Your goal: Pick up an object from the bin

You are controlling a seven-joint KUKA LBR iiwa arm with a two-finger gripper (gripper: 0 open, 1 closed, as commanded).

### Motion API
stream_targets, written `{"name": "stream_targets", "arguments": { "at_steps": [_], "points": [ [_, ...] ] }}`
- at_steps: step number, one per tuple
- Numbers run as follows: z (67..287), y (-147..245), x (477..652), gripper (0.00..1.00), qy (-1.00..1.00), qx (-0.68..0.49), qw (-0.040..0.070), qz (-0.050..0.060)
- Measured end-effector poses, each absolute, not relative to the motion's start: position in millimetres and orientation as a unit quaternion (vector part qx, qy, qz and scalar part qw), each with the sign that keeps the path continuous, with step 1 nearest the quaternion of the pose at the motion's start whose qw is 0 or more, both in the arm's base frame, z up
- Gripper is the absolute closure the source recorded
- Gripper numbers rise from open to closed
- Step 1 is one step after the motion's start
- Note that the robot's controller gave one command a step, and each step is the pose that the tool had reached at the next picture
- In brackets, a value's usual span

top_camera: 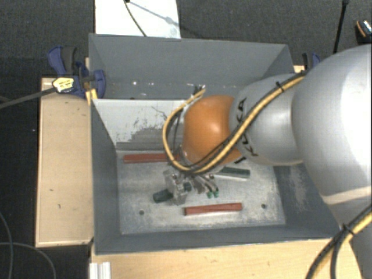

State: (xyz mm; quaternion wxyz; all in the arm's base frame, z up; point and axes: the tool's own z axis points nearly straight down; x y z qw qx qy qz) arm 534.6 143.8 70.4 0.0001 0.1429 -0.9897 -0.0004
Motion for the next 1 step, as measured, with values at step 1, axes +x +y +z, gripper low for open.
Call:
{"name": "stream_targets", "arguments": {
  "at_steps": [1],
  "points": [
    [204.0,153.7,541.1,1.00,-0.985,0.170,-0.006,-0.001]
  ]
}}
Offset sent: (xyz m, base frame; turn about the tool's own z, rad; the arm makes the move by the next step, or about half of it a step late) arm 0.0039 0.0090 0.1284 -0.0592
